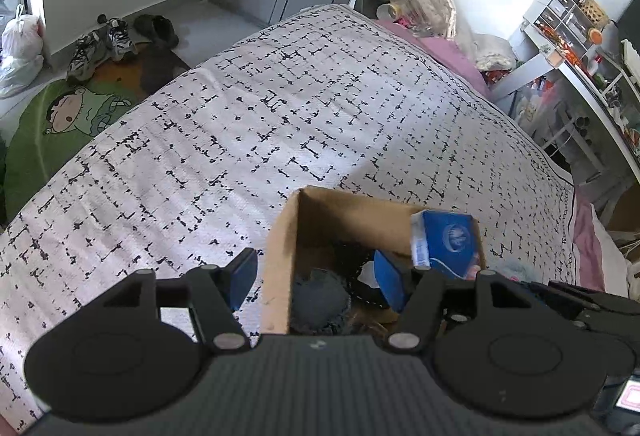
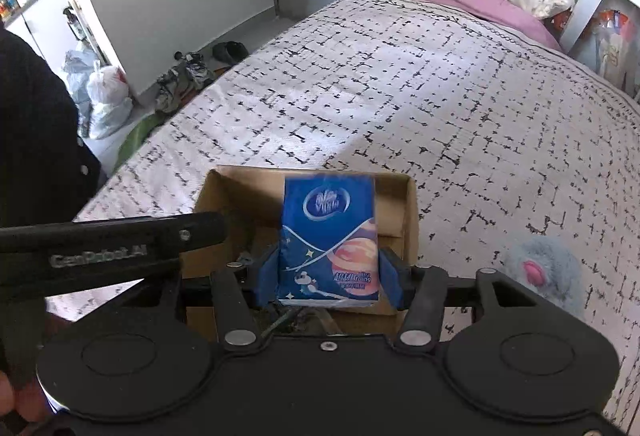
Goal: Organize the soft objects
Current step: 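Open the right gripper to drop the blue tissue pack into the box, then move both open tools to the grey plush mouse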
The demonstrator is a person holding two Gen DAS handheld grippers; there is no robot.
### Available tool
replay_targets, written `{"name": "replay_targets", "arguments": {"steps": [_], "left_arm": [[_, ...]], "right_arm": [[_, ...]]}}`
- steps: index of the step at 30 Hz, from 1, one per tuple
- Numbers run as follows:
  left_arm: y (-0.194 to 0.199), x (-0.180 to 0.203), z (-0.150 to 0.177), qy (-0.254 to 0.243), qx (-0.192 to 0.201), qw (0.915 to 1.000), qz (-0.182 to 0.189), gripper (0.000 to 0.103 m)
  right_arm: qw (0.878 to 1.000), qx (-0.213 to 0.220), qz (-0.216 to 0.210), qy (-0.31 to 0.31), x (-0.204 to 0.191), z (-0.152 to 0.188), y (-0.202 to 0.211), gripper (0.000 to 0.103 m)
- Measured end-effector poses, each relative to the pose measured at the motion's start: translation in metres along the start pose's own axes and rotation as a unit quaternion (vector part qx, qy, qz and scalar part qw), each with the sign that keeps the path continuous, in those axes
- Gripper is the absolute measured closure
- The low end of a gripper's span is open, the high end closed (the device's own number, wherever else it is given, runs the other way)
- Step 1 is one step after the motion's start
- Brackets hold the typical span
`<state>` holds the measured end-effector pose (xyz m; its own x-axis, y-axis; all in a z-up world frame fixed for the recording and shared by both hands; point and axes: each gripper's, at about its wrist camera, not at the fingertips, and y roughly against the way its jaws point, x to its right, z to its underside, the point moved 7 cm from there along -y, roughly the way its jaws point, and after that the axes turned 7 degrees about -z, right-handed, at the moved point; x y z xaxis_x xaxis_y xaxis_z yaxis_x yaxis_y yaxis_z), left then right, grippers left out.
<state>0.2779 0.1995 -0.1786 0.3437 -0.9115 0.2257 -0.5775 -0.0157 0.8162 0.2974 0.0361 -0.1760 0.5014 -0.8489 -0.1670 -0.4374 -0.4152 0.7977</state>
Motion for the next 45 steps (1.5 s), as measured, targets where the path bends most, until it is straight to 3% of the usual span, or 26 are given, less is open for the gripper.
{"name": "replay_targets", "arguments": {"steps": [10, 14, 21, 25, 27, 30, 35, 45], "left_arm": [[-0.005, -0.003, -0.002, 0.0, -0.003, 1.0, -0.002, 0.04], [0.0, 0.0, -0.002, -0.003, 0.001, 1.0, 0.002, 0.04], [0.006, 0.007, 0.0, 0.001, -0.011, 0.9998, 0.014, 0.04], [0.016, 0.018, 0.001, -0.003, -0.015, 0.9998, 0.014, 0.028], [0.024, 0.024, 0.001, -0.014, -0.008, 0.9998, 0.008, 0.027], [0.035, 0.031, 0.001, -0.021, -0.004, 0.9997, 0.007, 0.026], [0.055, 0.04, 0.005, -0.028, 0.007, 0.9995, -0.01, 0.025], [0.09, 0.066, 0.031, -0.032, 0.017, 0.9993, -0.009, 0.014]], "right_arm": [[1.0, -0.001, -0.011, -0.007, 0.002, 0.006, 0.013, 0.042], [1.0, 0.0, -0.008, -0.016, 0.002, 0.012, 0.024, 0.035], [0.999, 0.008, -0.011, -0.035, 0.009, 0.02, 0.046, 0.033], [0.998, 0.017, -0.013, -0.054, 0.017, 0.024, 0.06, 0.024], [0.998, 0.026, -0.013, -0.061, 0.023, 0.026, 0.071, 0.011], [0.997, 0.044, -0.012, -0.067, 0.032, 0.028, 0.087, 0.006], [0.995, 0.063, -0.012, -0.075, 0.046, 0.032, 0.112, 0.0], [0.994, 0.065, -0.015, -0.091, 0.069, 0.059, 0.139, 0.0]]}}
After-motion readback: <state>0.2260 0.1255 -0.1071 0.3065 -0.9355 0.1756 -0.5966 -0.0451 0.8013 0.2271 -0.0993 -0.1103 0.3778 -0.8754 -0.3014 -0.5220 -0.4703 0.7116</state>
